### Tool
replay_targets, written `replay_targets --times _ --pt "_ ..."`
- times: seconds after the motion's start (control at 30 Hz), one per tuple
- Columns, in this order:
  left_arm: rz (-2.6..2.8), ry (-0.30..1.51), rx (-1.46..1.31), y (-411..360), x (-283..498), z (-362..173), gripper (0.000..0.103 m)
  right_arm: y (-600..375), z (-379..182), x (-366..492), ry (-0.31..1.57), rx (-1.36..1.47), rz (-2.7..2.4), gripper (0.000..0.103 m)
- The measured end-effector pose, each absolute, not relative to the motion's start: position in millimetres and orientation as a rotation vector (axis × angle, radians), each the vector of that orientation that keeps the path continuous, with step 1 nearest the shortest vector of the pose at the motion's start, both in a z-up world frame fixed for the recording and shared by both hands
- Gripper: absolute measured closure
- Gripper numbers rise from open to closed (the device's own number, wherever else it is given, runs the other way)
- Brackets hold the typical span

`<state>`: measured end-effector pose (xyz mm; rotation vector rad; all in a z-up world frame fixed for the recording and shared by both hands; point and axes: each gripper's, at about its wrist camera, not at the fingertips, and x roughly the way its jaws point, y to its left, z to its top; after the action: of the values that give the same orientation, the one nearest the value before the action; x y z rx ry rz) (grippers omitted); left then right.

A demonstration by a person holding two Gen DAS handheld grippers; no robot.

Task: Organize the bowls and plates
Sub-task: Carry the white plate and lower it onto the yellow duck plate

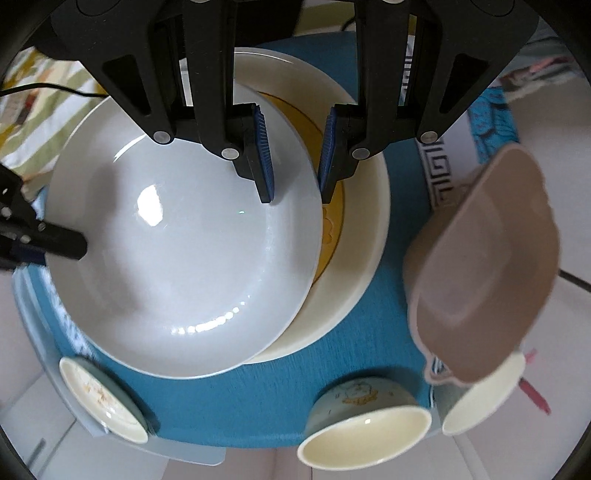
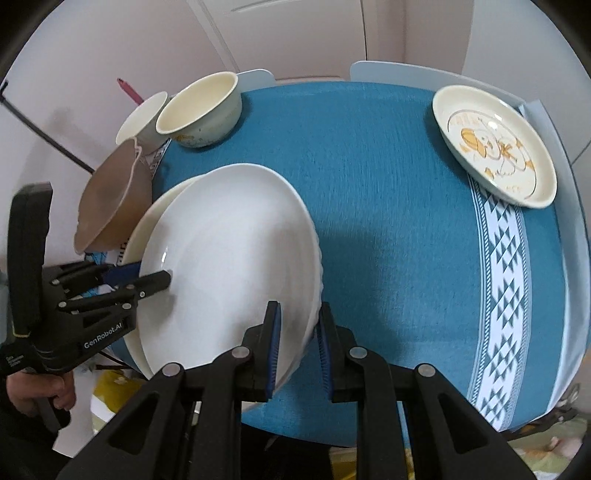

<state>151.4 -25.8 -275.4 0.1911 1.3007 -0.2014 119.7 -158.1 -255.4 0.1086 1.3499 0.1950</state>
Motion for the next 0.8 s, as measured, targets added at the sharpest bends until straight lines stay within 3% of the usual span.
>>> replay_targets --times 0.8 --pt "-0.059 1.199 0.423 -33.9 119.1 -261.2 0.081 -122.4 -262.4 130.9 1.364 -0.102 0.251 0.085"
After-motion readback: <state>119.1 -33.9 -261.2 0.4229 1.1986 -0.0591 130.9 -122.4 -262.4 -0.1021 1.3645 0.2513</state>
